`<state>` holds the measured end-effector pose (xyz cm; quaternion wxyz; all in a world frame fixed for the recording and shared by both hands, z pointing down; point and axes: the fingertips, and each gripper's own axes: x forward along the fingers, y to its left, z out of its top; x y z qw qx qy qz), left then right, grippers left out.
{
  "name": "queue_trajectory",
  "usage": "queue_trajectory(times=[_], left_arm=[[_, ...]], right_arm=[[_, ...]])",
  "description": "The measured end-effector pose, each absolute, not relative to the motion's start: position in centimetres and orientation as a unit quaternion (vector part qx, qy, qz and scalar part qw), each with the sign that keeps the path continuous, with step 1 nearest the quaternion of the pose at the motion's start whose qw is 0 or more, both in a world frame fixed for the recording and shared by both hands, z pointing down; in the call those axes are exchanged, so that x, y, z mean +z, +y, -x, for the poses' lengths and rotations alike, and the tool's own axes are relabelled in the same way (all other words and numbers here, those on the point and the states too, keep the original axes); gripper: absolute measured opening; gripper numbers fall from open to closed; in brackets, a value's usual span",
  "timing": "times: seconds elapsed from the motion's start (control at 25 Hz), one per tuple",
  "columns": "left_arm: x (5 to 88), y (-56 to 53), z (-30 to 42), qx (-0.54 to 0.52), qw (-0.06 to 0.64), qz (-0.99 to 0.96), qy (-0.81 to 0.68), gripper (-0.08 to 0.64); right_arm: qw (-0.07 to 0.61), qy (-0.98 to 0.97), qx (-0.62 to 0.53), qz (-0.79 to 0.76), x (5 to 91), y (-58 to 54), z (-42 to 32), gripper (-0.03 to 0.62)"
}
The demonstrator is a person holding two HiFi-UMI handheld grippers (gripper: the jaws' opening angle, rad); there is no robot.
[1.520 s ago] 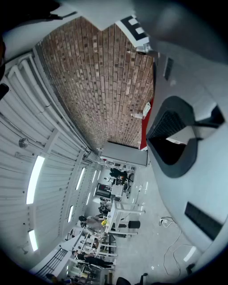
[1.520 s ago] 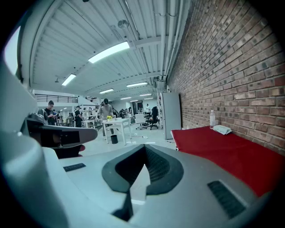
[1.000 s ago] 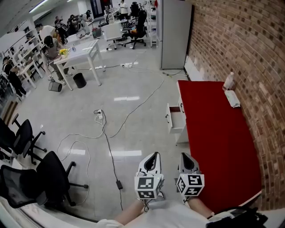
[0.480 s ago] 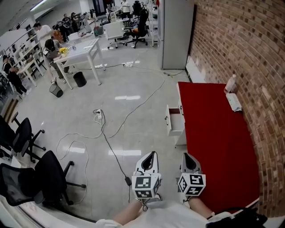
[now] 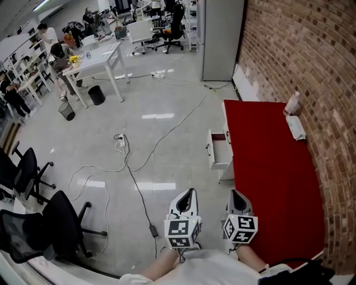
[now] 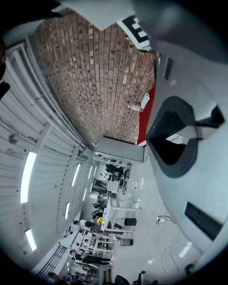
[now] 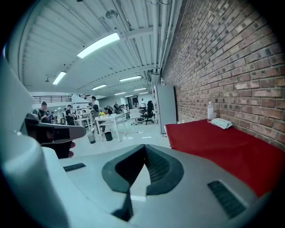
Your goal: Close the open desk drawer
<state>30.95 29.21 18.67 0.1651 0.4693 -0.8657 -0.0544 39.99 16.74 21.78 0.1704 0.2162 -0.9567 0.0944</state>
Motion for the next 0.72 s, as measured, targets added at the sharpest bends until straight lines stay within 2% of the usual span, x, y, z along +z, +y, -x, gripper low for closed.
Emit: queue_trajectory(times=[0.72], left_arm=[[18.2,27.1,-14.8,-0.046,0.161,-0.491,-0.855,0.008]], right_arm=[[0.173,-0.946,0.107,-0.251,22.0,14.4,-24.4,-0.002]])
